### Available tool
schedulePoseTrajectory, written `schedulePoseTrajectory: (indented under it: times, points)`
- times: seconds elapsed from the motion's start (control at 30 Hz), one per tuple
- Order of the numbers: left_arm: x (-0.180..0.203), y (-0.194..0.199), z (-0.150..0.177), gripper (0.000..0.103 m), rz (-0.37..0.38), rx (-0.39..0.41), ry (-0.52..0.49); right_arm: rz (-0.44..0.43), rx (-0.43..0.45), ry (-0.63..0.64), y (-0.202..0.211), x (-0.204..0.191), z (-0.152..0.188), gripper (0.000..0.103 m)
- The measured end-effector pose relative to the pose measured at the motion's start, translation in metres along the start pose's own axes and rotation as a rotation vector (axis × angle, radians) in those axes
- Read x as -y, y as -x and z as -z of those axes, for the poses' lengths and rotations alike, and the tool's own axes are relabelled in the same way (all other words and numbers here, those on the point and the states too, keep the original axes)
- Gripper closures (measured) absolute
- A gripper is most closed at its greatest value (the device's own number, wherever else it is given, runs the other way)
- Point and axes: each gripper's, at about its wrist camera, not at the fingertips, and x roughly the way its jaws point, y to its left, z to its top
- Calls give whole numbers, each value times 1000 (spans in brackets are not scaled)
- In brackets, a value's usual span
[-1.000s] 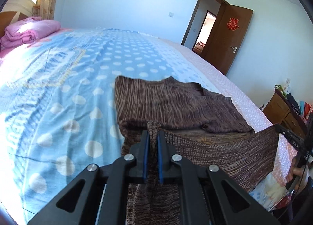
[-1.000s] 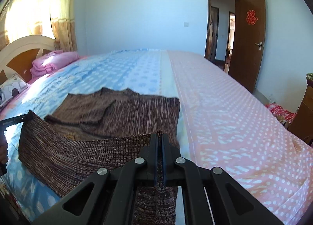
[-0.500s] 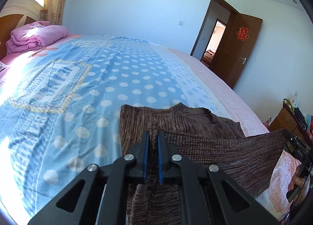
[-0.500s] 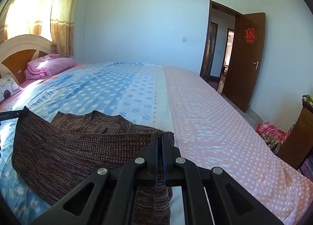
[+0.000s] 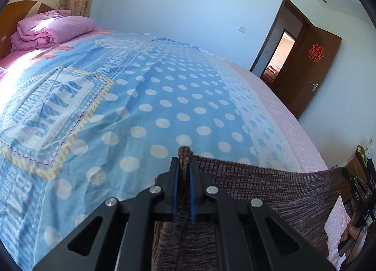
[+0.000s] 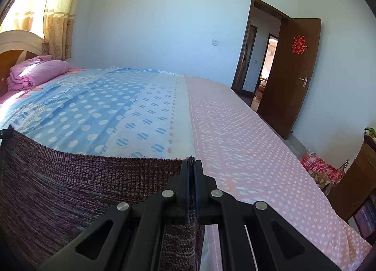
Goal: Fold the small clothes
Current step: 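Fold the lifted sweater edge over onto the rest and open both grippers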
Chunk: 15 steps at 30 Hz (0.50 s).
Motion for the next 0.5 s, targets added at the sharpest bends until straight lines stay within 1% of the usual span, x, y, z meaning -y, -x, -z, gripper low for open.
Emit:
schedulePoseTrajectory:
  times: [0.1, 0.17, 0.23, 0.27, 0.3, 0.33, 0.4, 0.43, 0.47, 0.5]
  points:
    - [-1, -37, 0, 95, -48, -33, -6, 35, -72, -18, -40, -3, 18, 101]
    - [1, -62, 7, 95, -103, -74, -32, 46, -143, -7, -63, -5, 35, 101]
    - [0, -85, 18, 93, -162, -137, -59, 43, -204, -5, -73, -4, 38, 101]
    - [0, -89, 20, 89, -174, -152, -56, 37, -227, 0, -77, -5, 38, 100]
    - [1, -86, 18, 86, -183, -141, -55, 39, -246, 4, -82, -6, 39, 100]
    - [1, -85, 18, 81, -201, -142, -56, 46, -271, 7, -86, -6, 41, 100]
    - [1, -86, 19, 80, -200, -154, -68, 46, -315, -5, -93, -1, 42, 97]
    - [2, -85, 19, 77, -195, -159, -73, 36, -317, -23, -92, 2, 43, 94]
    - [2, -84, 18, 74, -191, -163, -76, 24, -302, -65, -85, 11, 42, 91]
    - [2, -81, 18, 72, -188, -171, -81, 35, -270, -120, -73, 22, 41, 87]
